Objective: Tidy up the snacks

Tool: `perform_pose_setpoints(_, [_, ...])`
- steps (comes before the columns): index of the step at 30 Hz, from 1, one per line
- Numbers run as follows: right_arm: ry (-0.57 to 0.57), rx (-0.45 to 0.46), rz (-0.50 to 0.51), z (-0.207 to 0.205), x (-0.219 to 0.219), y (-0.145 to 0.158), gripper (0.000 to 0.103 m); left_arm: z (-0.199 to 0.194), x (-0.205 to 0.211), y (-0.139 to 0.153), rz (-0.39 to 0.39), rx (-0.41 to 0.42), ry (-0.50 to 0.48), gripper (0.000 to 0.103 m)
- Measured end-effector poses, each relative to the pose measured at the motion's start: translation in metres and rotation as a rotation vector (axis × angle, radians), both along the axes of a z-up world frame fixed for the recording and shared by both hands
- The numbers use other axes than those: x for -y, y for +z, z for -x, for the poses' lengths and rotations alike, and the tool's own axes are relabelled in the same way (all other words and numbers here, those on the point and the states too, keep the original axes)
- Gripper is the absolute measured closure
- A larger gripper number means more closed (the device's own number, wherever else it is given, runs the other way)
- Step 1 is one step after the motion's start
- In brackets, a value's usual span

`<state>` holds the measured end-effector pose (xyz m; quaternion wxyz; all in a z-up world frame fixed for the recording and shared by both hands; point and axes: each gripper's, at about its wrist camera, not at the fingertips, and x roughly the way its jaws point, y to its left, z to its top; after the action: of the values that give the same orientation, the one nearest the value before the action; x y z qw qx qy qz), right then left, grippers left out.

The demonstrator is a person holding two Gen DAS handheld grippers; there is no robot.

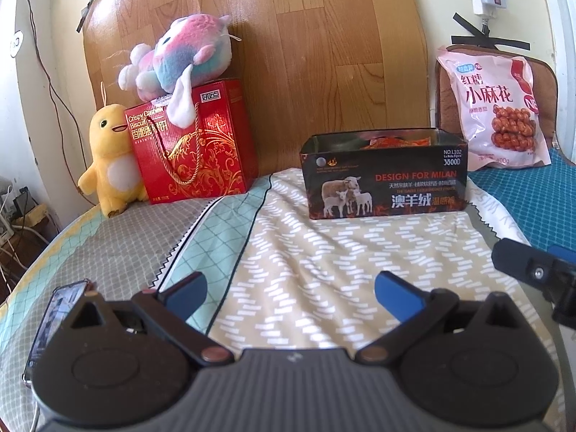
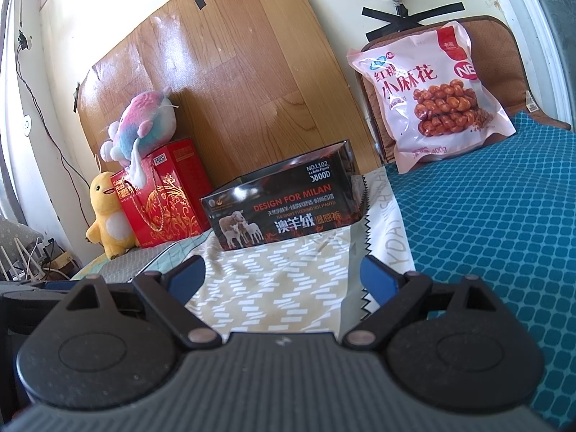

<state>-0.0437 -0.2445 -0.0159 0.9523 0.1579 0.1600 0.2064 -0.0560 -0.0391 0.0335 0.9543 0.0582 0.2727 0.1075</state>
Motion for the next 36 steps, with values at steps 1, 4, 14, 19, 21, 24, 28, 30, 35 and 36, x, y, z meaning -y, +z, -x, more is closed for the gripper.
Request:
perform_pose_setpoints(1, [0.000,0.000,0.000,0.0002,0.0008,-0.0001,0.008,-0.0001,-0.0003,0.0000,0.002,0.000,0.000,0.000])
perform_pose_setpoints(4, [-0.001,0.000,-0.001,0.0001,0.0004,-0.0001,0.008,-0.0003,-0.0001,-0.0006,-0.002,-0.004,0.004,0.000])
perform_pose_setpoints(14, [-0.001,0.001,-0.001,0.0001,0.0010,-0.0004,0.008,-0.0024,0.0010,-0.0032,-0.011,-0.022,0.004,0.000])
perform_pose_setpoints(19, [-0.001,0.001,-0.002,0.0001,0.0004,-0.0001,0.008,-0.0025,0.0016,-0.0040,-0.009,-0.030,-0.004,0.000])
perform_pose_setpoints(21, [-0.001,0.001,-0.002,0.0000,0.0001,-0.0001,0.008,-0.0029,0.0021,-0.0042,-0.011,-0.032,-0.008,0.000])
perform_pose_setpoints(24, [-0.001,0.001,-0.002,0.0002,0.0007,-0.0001,0.008,-0.0028,0.0034,-0.0051,-0.014,-0.035,-0.014,0.000])
perform_pose_setpoints(28, [-0.001,0.001,-0.002,0.0001,0.0003,0.0000,0.008,-0.0028,0.0047,-0.0061,-0.016,-0.040,-0.022,0.000])
perform_pose_setpoints(30, [-0.001,0.001,-0.002,0.0002,0.0004,0.0000,0.008,-0.0030,0.0048,-0.0067,-0.017,-0.043,-0.026,0.000])
perform_pose_setpoints(35, [-0.001,0.001,-0.003,0.0001,-0.0003,0.0001,0.008,-0.0037,0.0057,-0.0082,-0.019,-0.052,-0.031,0.000])
perform_pose_setpoints(36, [-0.001,0.001,-0.002,0.0001,-0.0005,0.0001,0.008,-0.0040,0.0057,-0.0085,-0.017,-0.054,-0.031,0.000])
